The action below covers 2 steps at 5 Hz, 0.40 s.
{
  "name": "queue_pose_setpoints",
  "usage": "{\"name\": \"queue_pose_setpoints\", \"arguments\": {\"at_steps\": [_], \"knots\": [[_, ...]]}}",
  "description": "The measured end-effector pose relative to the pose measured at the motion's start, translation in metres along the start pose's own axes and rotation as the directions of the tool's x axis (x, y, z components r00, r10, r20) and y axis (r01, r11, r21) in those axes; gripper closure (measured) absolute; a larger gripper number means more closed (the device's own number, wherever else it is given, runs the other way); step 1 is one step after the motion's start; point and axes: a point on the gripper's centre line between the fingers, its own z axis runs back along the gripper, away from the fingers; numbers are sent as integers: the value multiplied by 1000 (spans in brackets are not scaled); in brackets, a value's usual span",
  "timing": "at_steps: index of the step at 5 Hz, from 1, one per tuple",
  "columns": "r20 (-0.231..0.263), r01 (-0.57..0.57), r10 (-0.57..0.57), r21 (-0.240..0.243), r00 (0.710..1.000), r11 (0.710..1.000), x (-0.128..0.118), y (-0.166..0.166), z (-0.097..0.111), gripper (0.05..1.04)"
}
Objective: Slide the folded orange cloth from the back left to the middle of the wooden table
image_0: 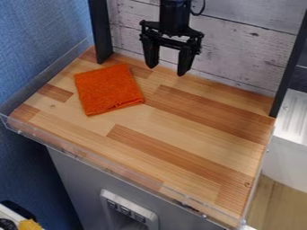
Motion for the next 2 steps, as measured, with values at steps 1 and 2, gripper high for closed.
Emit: {"name": "queue_pose_setpoints", "arguments": {"at_steps": [1,2], "knots": [[-2,-34,34,-1,999,999,-2,3,-6,85],[-17,-119,119,-5,993,993,-13,21,-25,85]]}}
